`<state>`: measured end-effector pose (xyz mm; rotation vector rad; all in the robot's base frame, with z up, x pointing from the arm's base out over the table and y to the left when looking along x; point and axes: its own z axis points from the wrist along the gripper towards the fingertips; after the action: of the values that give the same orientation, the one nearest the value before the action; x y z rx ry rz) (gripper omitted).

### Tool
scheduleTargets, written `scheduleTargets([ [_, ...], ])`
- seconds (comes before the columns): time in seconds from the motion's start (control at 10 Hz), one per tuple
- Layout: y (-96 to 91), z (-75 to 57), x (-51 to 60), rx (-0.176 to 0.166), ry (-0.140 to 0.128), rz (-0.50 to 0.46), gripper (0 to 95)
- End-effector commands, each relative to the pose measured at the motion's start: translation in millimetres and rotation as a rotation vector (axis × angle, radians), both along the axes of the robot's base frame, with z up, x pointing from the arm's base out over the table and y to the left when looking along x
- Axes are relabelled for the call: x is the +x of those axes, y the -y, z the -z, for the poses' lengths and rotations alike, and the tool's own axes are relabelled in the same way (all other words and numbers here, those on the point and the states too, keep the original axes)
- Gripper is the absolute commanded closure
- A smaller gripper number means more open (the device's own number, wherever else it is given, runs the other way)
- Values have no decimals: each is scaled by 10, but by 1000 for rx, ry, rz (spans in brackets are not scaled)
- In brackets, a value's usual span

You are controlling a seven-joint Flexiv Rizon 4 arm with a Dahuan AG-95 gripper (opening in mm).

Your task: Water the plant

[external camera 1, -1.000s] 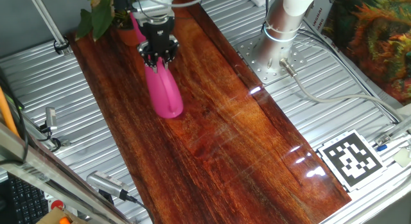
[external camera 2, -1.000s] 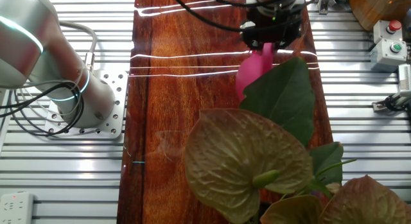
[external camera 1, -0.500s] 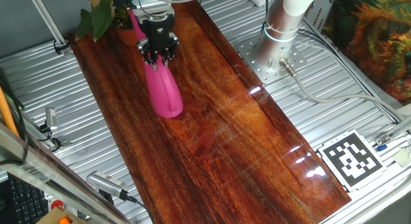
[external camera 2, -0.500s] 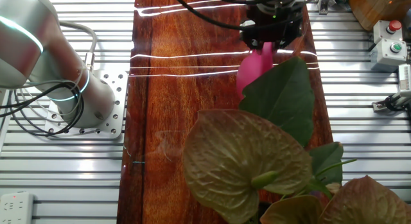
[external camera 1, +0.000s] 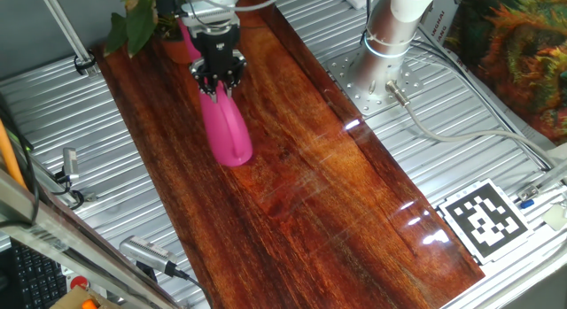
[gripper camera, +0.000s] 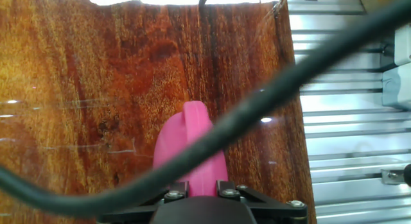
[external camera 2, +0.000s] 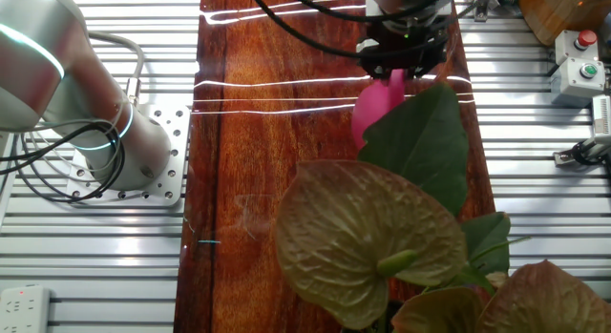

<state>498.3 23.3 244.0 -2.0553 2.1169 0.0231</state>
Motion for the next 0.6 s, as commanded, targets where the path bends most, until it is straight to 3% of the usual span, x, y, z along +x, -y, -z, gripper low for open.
scheduleTargets([
  [0.1,26,-393,-48,-6,-2,-11,950],
  [0.6,42,-398,-52,9,-7,-12,950],
])
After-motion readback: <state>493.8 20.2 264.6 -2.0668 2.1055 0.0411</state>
